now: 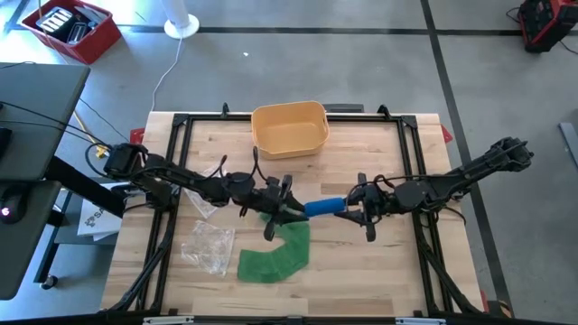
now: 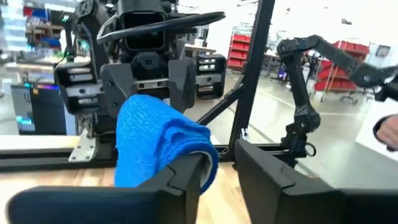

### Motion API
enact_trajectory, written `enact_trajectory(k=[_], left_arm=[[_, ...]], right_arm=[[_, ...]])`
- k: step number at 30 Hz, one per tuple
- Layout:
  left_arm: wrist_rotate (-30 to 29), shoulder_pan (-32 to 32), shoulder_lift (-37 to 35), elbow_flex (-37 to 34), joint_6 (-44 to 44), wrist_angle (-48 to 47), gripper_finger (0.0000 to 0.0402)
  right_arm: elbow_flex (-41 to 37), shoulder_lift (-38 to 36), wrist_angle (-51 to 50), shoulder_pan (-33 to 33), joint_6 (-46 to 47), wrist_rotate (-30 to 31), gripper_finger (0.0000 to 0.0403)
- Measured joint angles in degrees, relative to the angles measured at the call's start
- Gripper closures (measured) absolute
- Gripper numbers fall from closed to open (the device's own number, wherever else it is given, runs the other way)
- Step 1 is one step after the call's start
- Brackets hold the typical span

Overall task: Roll bandage
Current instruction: Roll the blue bandage

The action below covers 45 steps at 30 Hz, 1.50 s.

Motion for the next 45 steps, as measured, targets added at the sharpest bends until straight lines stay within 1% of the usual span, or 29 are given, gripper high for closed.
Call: enact_trajectory(k=[3, 6, 8, 11, 14, 20, 23, 26, 31, 38, 41, 44, 45], left_arm=[[-0.13, 0.38, -0.05, 0.24, -2.83, -1.17, 0.0272], [-0.33, 0.70, -0.21, 0.36, -4.32, -2.47, 0.0250], [-0.77, 0.76, -0.20, 0.42, -4.37, -2.62, 0.0241], [-2.08, 0.82, -0.25, 0.51, -4.49, -2.64, 0.0238], [-2.93, 0.89, -0.27, 0.51, -4.65, -2.80, 0.0251], [-3.32, 1.32, -0.38, 0.46, -5.72, -3.23, 0.0294], [-4.07, 1.44, -0.47, 0.41, -5.72, -3.35, 0.0305], [-4.43, 1.51, -0.45, 0.40, -5.98, -3.35, 0.0307], [-4.58, 1.63, -0.42, 0.40, -7.03, -3.60, 0.0302], [-8.78, 1.84, -0.40, 0.38, -6.54, -4.16, 0.0305], [-10.93, 2.26, -0.24, 0.31, -5.71, -5.49, 0.0331], [-10.78, 2.38, -0.14, 0.29, -5.63, -6.80, 0.0378], [-10.52, 2.38, -0.16, 0.29, -5.66, -6.63, 0.0387]], right_arm=[[-0.07, -0.52, -0.18, -0.04, -0.09, 0.53, 0.0269], [-0.07, -1.70, -1.02, -0.07, -0.04, 0.47, 0.0247], [-0.07, -2.61, -1.83, -0.07, 0.28, 0.25, 0.0231], [-0.07, -3.78, -2.28, -0.07, 0.35, 0.87, 0.0213], [-0.07, -3.63, -2.02, -0.11, -0.13, 1.40, 0.0209], [-0.07, -1.00, -0.53, -0.22, -0.48, 1.93, 0.0208], [-0.07, -0.19, 0.44, -0.21, -1.14, 2.63, 0.0208], [-0.07, -0.13, 0.43, -0.20, -1.41, 3.66, 0.0208], [-0.07, -0.13, 0.25, -0.20, -1.57, 3.56, 0.0208], [-0.07, -0.16, 1.34, 0.72, -5.64, 3.82, 0.0208], [0.06, -0.11, 1.36, 1.39, -7.27, 2.22, 0.0208], [0.11, -0.48, -0.57, 2.08, -8.48, 3.14, 0.0208], [0.11, -0.83, -1.22, 2.29, -8.79, 3.21, 0.0208]])
